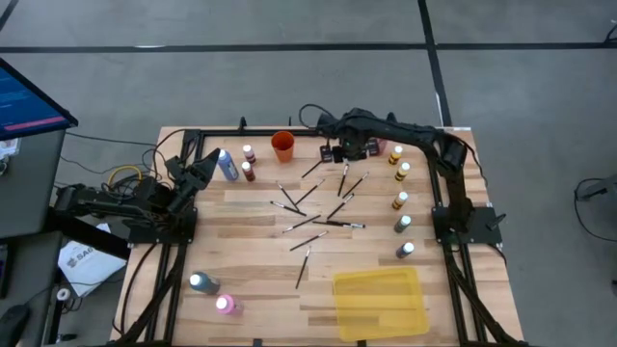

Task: Pick & Place Paint Supplies
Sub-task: Put the black paint brush into the orange cup

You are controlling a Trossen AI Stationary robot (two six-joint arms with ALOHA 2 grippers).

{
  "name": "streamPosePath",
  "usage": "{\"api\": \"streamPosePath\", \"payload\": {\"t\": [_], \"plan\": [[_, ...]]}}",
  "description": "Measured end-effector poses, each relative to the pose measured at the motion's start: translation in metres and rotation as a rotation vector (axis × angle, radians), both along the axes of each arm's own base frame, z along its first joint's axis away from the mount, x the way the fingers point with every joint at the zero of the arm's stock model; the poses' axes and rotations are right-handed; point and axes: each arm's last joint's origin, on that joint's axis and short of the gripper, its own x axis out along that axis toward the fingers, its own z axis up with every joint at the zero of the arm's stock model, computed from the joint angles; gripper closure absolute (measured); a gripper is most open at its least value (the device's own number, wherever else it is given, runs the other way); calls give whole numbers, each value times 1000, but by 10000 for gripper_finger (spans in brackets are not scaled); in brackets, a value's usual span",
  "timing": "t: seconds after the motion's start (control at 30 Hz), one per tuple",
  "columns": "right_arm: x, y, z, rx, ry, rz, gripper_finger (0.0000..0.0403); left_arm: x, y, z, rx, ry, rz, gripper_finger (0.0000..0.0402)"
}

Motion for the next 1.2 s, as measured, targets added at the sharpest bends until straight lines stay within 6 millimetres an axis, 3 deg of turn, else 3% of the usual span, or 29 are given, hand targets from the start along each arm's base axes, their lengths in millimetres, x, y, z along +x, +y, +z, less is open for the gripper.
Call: {"api": "streamPosePath", "payload": {"t": [0.27,0.4,0.53,0.6,0.7,0.93,1.2], "plan": [[6,59,17,-42,-25,98,271,0,0,0,1,-1,0,288],[-15,80,37,-60,-99,75,291,0,0,0,3,-2,-6,288],[-50,98,54,-163,-210,-26,306,0,0,0,3,-2,-6,284],[-63,103,43,-187,-237,-95,306,0,0,0,3,-2,-6,278],[-69,103,10,-185,-264,-153,301,0,0,0,3,-2,-6,265],[-41,84,-30,-234,-391,-111,296,0,0,0,4,-1,-5,237],[-32,60,-60,-216,-291,-213,275,0,-1,1,-2,-21,-27,225]]}}
